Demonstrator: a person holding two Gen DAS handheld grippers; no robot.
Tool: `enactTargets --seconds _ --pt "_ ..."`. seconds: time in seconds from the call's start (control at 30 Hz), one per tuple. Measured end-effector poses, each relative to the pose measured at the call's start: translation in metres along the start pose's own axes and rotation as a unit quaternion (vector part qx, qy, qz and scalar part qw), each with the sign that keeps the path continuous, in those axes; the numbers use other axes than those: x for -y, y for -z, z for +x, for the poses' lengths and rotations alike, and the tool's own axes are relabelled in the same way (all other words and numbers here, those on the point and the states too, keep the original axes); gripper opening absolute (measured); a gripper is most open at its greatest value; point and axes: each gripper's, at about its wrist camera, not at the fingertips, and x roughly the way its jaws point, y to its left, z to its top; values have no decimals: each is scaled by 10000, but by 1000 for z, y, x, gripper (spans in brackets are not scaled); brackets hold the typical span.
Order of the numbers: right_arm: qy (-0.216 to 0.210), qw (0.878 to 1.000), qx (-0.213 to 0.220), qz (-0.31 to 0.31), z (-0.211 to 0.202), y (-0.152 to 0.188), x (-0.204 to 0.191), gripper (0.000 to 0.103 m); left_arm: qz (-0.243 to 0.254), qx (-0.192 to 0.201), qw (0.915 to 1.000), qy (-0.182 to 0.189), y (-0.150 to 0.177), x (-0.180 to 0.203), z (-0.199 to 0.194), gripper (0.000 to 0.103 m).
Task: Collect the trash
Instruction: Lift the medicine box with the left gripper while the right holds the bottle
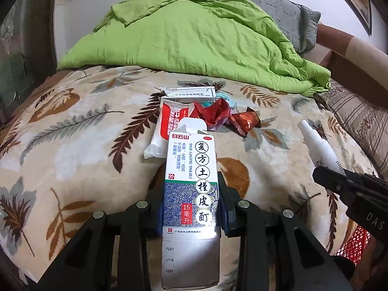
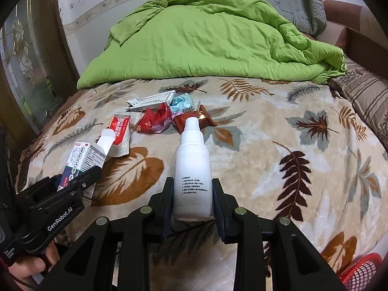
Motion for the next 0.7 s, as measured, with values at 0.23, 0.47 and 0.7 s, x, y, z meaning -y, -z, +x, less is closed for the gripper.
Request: enactTargets --seconds 0.23,0.47,0.7 --pt "-23 9999 -38 103 1 1 6 32 149 75 9998 -81 2 5 -3 33" --pt "6 10000 -10 85 -1 1 7 32 283 154 9993 -173 3 10 -6 33" --pt "11 10000 1 57 -2 2 6 32 343 177 9991 -202 4 14 -7 33"
